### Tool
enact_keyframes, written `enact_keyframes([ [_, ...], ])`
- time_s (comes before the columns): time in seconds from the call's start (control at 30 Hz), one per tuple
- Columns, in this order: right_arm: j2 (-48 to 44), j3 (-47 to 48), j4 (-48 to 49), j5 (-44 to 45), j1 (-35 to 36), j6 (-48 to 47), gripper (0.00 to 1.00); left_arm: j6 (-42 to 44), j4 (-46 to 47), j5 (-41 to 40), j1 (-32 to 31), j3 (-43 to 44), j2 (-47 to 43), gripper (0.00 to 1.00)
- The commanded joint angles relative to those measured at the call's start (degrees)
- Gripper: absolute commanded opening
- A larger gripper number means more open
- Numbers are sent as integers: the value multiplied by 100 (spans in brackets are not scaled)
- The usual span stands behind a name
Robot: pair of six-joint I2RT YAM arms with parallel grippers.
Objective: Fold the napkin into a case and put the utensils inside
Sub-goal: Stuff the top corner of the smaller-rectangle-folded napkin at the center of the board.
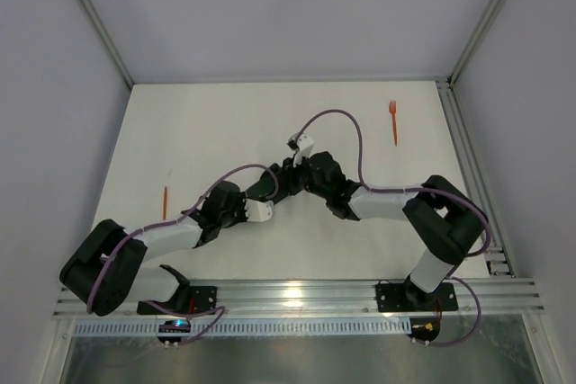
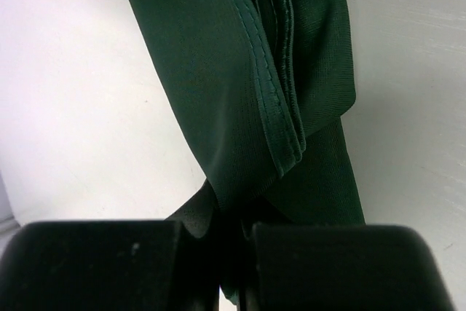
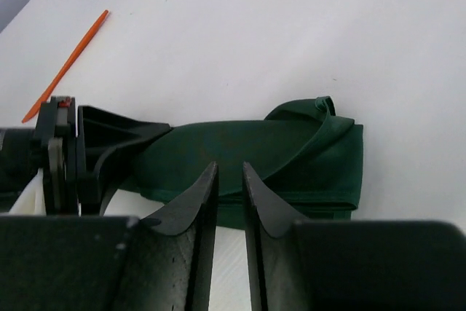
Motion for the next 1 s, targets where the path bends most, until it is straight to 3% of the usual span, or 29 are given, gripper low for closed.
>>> enact_keyframes([
  [0.0, 423, 445, 71, -294, -54, 723, 23, 497, -69, -102, -192, -156, 148, 0],
  [0.57, 1461, 700, -77, -374, 69, 1225, 8, 1516, -465, -436, -368, 90, 465, 4],
  [0.7, 1628, 727, -349, -172, 69, 1339, 5, 1886, -1131, -182, -412, 283, 456, 17],
  [0.8, 1690, 709, -560, 30, 69, 1409, 4, 1965, -2071, 117, -404, 573, 386, 32],
  [0.97, 1760, 665, -693, 198, 69, 1523, 4, 2001, -3379, 337, -412, 1046, 412, 42],
])
